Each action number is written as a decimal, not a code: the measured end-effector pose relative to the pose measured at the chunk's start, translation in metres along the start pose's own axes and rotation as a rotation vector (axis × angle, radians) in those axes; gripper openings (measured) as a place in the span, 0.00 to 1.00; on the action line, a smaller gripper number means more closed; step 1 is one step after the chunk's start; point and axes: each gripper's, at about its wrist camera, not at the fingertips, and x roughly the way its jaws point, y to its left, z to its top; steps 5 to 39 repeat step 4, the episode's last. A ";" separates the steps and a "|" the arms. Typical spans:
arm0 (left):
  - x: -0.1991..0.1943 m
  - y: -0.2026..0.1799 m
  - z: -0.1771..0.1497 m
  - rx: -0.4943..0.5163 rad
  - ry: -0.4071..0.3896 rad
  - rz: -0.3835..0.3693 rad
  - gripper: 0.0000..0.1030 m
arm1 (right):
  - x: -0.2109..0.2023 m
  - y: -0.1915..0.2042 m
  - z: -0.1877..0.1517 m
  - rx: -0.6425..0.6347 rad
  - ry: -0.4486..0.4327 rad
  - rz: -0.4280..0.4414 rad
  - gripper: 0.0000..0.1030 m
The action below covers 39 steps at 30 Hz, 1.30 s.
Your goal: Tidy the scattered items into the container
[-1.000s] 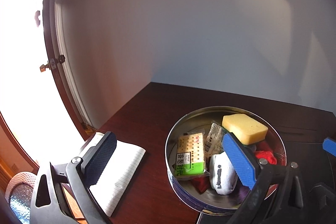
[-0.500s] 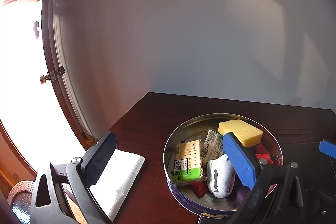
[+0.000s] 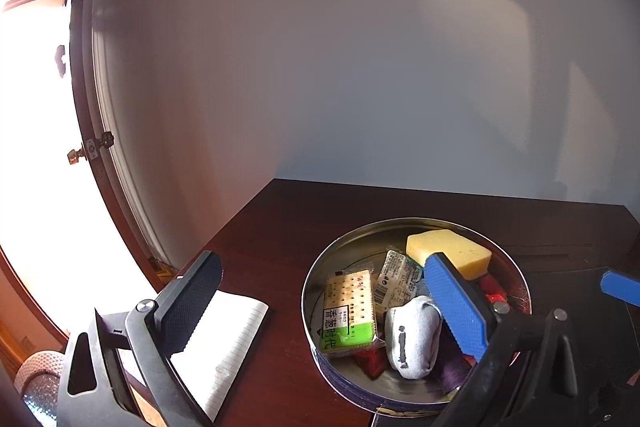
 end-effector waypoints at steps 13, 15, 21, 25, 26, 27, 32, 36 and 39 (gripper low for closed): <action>-0.002 0.000 0.001 -0.007 -0.005 -0.012 0.99 | -0.001 -0.001 0.001 0.002 -0.006 -0.003 0.97; -0.002 0.000 0.001 -0.007 -0.005 -0.012 0.99 | -0.001 -0.001 0.001 0.002 -0.006 -0.003 0.97; -0.002 0.000 0.001 -0.007 -0.005 -0.012 0.99 | -0.001 -0.001 0.001 0.002 -0.006 -0.003 0.97; -0.002 0.000 0.001 -0.007 -0.005 -0.012 0.99 | -0.001 -0.001 0.001 0.002 -0.006 -0.003 0.97; -0.002 0.000 0.001 -0.007 -0.005 -0.012 0.99 | -0.001 -0.001 0.001 0.002 -0.006 -0.003 0.97; -0.002 0.000 0.001 -0.007 -0.005 -0.012 0.99 | -0.001 -0.001 0.001 0.002 -0.006 -0.003 0.97; -0.002 0.000 0.001 -0.007 -0.005 -0.012 0.99 | -0.001 -0.001 0.001 0.002 -0.006 -0.003 0.97; -0.002 0.000 0.001 -0.007 -0.005 -0.012 0.99 | -0.001 -0.001 0.001 0.002 -0.006 -0.003 0.97; -0.002 0.000 0.001 -0.007 -0.005 -0.012 0.99 | -0.001 -0.001 0.001 0.002 -0.006 -0.003 0.97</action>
